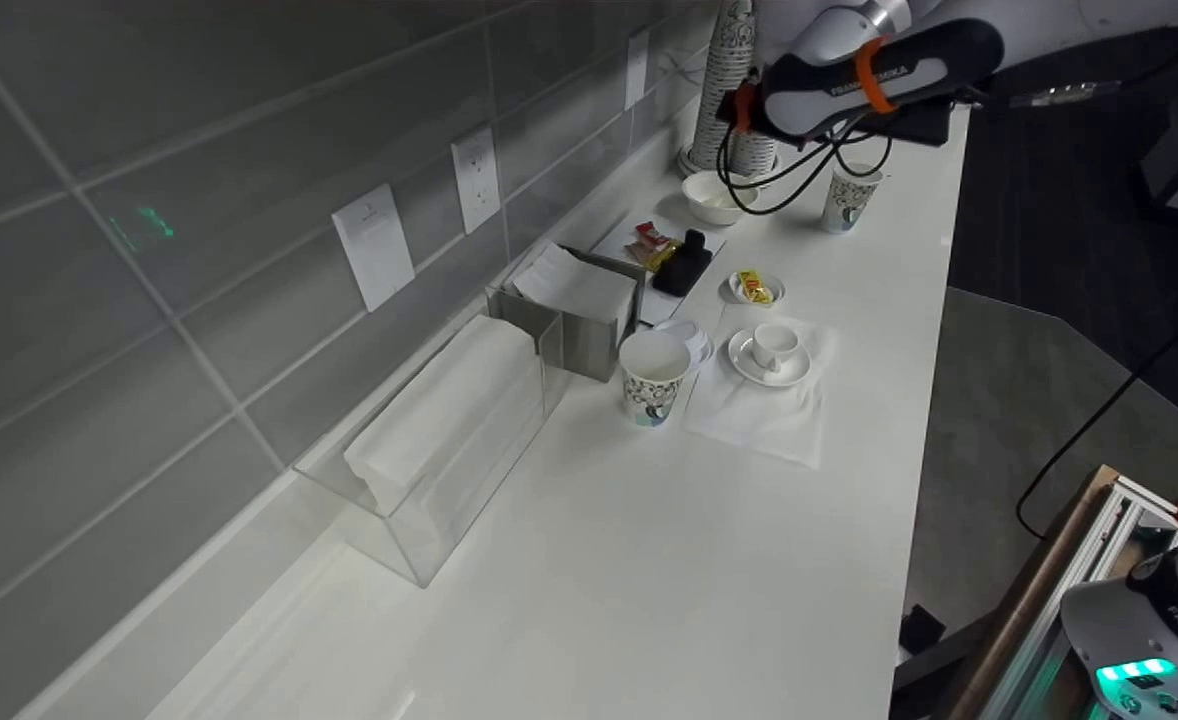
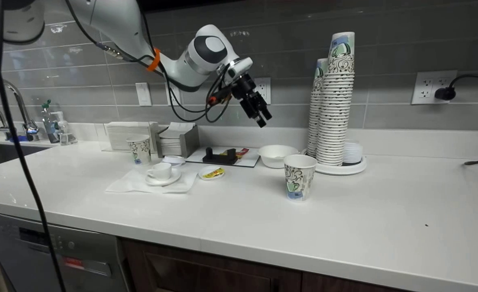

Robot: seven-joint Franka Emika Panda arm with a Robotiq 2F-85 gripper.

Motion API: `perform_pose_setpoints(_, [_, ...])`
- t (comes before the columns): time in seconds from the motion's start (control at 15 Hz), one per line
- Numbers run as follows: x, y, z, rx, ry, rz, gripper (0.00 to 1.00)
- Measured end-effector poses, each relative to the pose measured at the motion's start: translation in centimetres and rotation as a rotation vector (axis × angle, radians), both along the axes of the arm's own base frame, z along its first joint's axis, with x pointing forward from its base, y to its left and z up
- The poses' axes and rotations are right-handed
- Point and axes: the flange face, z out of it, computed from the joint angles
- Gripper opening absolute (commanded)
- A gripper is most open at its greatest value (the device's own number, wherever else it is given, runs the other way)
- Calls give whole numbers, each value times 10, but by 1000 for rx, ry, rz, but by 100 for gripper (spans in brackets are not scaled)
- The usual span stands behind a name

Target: Move the spoon to the white bowl

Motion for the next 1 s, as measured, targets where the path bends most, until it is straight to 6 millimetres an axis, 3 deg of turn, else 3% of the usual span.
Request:
perform_pose_setpoints(0.47, [-80,8,12,110,176,284,100])
perform_pose_setpoints(0.73, [-131,34,20,129,274,480,100])
perform_pose_setpoints(1.0, [-167,69,20,120,365,693,100])
